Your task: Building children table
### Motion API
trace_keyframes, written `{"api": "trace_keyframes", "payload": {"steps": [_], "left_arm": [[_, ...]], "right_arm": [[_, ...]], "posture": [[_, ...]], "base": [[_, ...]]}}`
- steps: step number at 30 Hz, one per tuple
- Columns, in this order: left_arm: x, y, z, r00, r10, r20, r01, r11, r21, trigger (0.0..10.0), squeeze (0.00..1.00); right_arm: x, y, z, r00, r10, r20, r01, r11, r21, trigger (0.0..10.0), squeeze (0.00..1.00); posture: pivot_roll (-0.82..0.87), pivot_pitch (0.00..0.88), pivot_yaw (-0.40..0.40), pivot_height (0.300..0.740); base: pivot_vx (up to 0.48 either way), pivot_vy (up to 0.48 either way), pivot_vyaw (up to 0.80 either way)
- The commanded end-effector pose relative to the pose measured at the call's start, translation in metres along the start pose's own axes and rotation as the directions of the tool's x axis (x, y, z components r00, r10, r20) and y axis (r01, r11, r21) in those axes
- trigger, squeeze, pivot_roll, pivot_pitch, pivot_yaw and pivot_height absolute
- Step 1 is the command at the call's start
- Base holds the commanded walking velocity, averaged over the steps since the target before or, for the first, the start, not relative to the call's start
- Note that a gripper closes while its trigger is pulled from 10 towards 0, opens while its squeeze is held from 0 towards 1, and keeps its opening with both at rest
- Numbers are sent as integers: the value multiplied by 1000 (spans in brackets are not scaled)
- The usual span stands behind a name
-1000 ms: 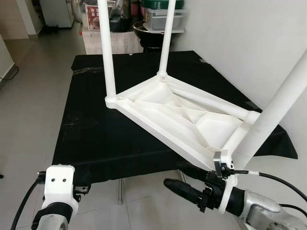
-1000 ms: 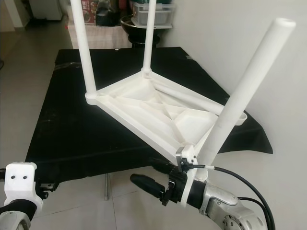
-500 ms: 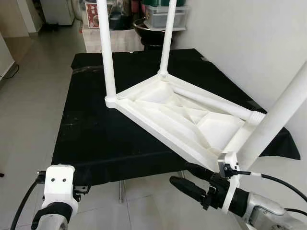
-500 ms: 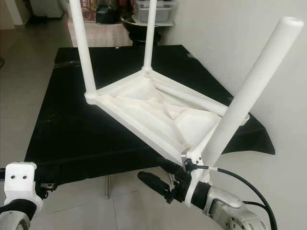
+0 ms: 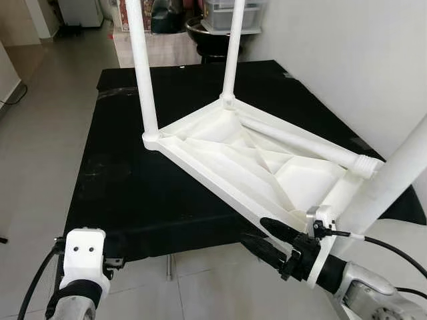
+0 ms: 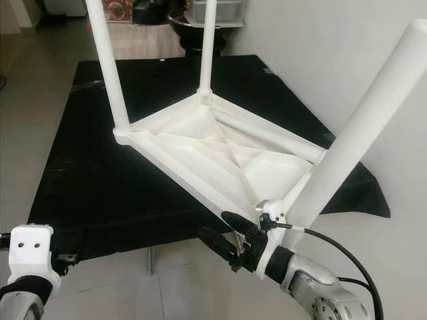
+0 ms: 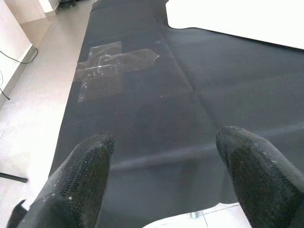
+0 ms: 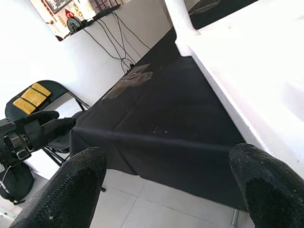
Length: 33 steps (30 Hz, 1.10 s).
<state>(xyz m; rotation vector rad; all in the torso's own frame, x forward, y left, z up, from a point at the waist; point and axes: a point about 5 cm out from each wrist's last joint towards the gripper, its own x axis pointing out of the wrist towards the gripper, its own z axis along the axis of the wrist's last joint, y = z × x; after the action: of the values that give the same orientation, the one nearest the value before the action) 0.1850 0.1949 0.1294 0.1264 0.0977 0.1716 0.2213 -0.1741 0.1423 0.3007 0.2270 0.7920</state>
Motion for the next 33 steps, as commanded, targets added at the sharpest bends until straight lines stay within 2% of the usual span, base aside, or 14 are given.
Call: {"api": "trace_keyframes", "payload": {"steps": [1,26,33], "left_arm": [[0,0,-5,1000,-1,-28,1,1000,17,10000,0],[1,0,-5,1000,5,-30,-5,1000,24,10000,0],[1,0,-5,1000,5,-31,-4,1000,26,10000,0]], "right_arm": [[2,0,-1,1000,-12,0,12,1000,-2,10000,0],[5,0,-2,1000,-6,5,6,1000,10,10000,0],[6,0,-4,1000,0,1,0,1000,13,10000,0]], "posture": [[-45,85,-38,740],[-37,83,-42,740],[-35,81,-44,740]], "base": [[0,0,0],[0,0,0],[-261,0,0]]}}
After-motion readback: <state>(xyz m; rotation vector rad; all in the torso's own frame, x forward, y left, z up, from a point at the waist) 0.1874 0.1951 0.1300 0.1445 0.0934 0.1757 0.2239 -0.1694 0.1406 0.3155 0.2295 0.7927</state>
